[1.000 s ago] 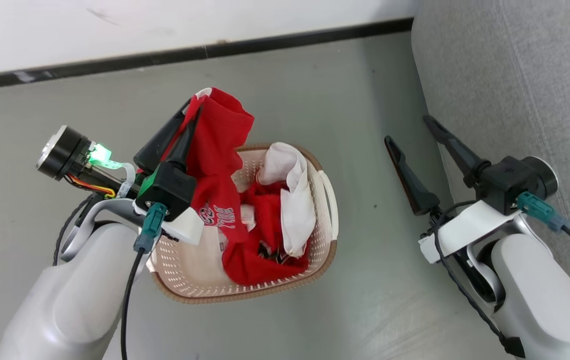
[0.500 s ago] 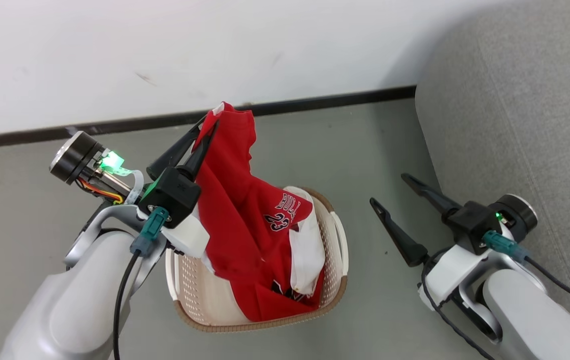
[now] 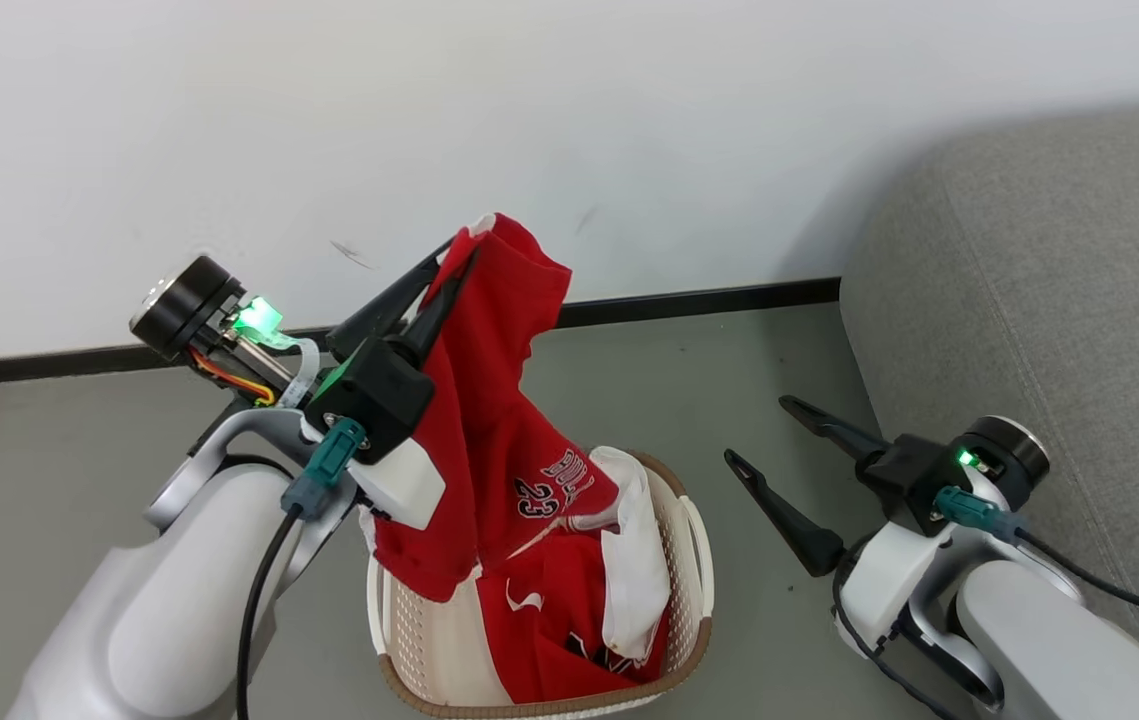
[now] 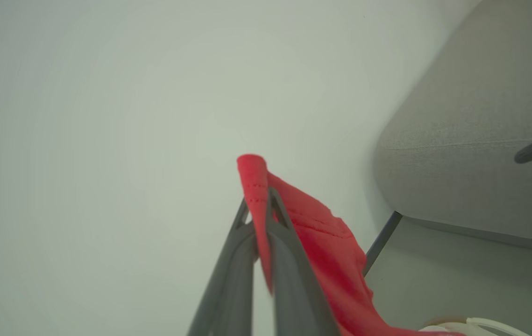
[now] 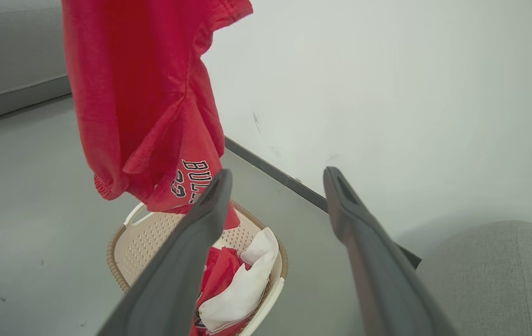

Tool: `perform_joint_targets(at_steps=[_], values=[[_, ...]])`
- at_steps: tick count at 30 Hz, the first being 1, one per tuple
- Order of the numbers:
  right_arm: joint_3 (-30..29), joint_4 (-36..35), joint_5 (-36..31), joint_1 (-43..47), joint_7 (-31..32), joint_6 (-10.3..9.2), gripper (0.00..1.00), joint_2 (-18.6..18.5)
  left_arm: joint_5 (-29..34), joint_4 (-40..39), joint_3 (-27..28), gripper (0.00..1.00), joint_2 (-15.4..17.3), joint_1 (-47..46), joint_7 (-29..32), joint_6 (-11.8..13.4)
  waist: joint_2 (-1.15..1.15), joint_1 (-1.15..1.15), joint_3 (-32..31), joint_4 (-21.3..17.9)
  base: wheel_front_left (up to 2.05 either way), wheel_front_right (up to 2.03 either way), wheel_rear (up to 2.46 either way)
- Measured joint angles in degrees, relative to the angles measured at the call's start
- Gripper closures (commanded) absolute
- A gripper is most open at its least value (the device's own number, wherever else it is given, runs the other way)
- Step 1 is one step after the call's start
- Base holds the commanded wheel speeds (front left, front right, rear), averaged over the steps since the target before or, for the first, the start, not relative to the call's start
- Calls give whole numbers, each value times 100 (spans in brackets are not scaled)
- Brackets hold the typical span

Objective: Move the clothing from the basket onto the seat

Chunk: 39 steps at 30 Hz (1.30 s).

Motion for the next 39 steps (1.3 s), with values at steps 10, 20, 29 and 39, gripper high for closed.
perform_joint_targets(at_steps=[10, 20, 29, 39], values=[[959, 137, 331, -249, 190, 0, 0, -46, -126, -214, -283, 100, -142, -118, 203, -151, 0, 0, -408, 150, 0, 0, 0], [1499, 421, 788, -457, 272, 0, 0, 167, -204, -394, -589, 100, -320, -215, 445, -244, 0, 0, -669, 335, 0, 0, 0], [1826, 829, 1078, -549, 276, 0, 0, 393, -254, -509, -872, 100, -450, -265, 671, -296, 0, 0, -795, 535, 0, 0, 0], [2091, 1423, 1428, -831, 268, 0, 0, 612, -372, -617, -1029, 100, -554, -355, 817, -302, 0, 0, -848, 747, 0, 0, 0]])
